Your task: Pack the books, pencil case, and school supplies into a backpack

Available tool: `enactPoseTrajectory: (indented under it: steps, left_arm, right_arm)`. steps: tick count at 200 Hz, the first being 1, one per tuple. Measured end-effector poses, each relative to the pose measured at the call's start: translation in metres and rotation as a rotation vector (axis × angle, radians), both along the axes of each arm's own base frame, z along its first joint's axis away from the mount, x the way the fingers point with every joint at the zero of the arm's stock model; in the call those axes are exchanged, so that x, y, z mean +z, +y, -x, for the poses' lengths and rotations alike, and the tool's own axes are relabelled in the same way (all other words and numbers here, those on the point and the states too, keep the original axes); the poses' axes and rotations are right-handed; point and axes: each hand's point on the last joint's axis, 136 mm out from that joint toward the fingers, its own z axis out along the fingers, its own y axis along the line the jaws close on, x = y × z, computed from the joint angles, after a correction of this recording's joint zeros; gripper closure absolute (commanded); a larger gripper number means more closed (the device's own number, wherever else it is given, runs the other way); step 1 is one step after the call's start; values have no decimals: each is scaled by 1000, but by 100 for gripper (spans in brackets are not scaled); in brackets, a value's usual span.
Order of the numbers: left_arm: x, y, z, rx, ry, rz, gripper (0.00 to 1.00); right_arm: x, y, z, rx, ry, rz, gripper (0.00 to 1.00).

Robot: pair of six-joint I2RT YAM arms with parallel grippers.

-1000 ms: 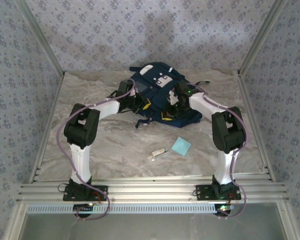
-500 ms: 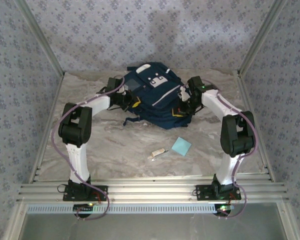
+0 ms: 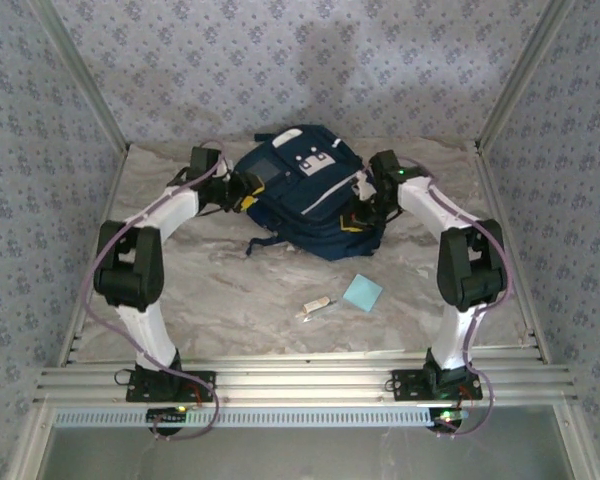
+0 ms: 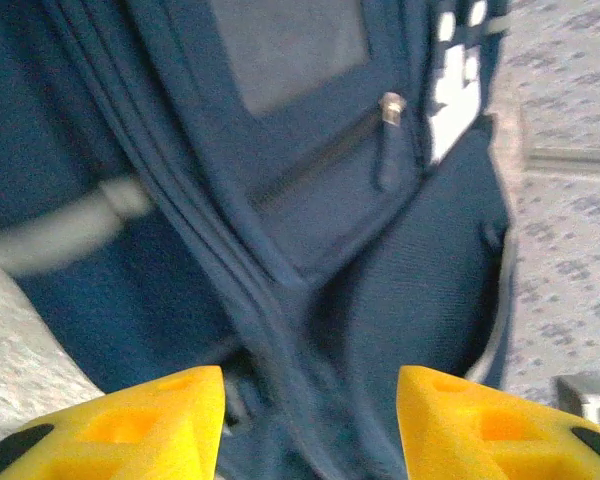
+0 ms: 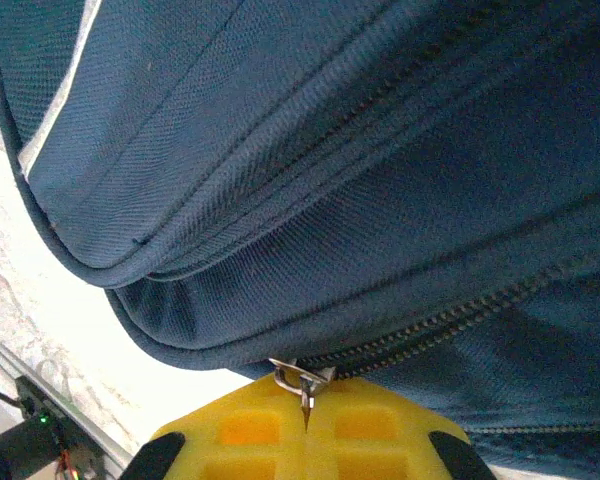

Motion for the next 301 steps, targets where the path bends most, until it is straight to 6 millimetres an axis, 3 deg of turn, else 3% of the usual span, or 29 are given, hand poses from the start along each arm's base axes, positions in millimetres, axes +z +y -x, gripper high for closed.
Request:
enactPoseTrajectory:
  steps: [24, 39, 54, 105, 138, 188, 211, 239, 301]
  left_arm:
    - [6, -33, 33, -3, -3, 62, 48]
    - [-7, -54, 55, -11, 40, 89, 48]
    - [-25, -61, 68, 12, 83, 80, 48]
    - [-39, -49, 63, 126, 102, 56, 47]
    - [-40, -46, 65, 146, 110, 56, 47]
    - [2, -40, 81, 141, 60, 69, 44]
    - [7, -39, 83, 143, 54, 71, 43]
    - [-7, -41, 84, 171, 97, 81, 43]
    - [-66, -51, 74, 214, 221, 68, 47]
  right_arm:
    - [-5, 34, 11, 47, 18, -24, 100]
    - [-9, 53, 16, 64, 33, -45, 100]
    - [-14, 66, 17, 58, 49, -64, 100]
    - [-24, 90, 18, 37, 77, -86, 100]
    - [-27, 92, 18, 39, 83, -83, 100]
    - [-26, 102, 12, 40, 66, -102, 100]
    - [-22, 119, 8, 66, 45, -131, 100]
    - [-16, 128, 6, 84, 29, -157, 98]
    - [-16, 125, 5, 81, 34, -159, 95]
